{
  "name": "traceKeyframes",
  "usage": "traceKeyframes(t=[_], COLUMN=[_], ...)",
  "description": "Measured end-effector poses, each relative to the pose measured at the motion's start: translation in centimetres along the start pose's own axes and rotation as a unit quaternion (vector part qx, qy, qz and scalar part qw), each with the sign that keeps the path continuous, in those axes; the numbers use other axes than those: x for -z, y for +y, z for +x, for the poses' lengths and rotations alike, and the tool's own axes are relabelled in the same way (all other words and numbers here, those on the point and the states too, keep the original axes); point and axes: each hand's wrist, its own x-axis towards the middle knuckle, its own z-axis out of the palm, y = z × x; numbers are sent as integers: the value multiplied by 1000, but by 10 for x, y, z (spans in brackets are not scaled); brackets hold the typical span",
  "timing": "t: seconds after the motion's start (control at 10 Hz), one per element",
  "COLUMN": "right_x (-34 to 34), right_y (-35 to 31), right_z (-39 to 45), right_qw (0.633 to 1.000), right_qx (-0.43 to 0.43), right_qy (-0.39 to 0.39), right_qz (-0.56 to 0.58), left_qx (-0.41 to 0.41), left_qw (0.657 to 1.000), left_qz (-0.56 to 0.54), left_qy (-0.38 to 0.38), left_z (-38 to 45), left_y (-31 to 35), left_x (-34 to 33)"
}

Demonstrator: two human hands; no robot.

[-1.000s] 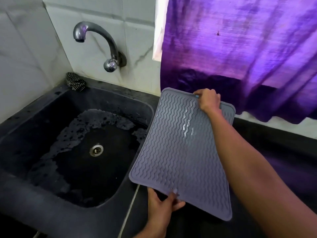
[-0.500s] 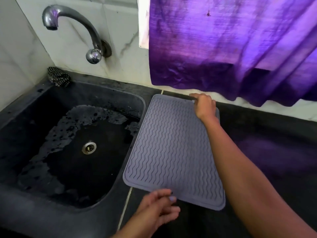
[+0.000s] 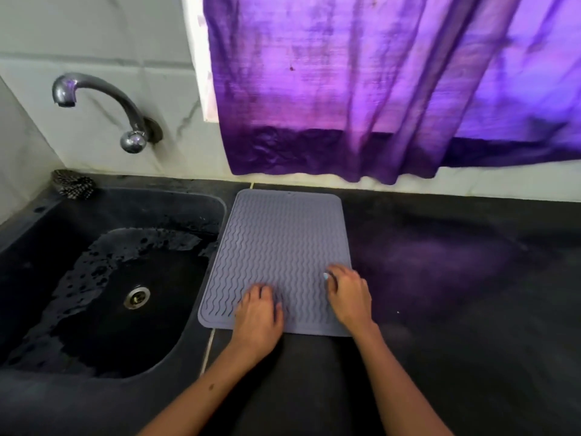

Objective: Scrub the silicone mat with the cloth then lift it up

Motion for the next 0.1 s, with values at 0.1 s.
traceKeyframes(t=[0.1], right_x=[7], right_y=[3], right_z=[-25], right_qw=[994], right_qx=[3], right_qy=[95], right_qz=[57], left_qx=[-21], left_qw=[994], left_qz=[-84], left_qy=[66], left_z=[-8], left_y=[21], left_x=[-5])
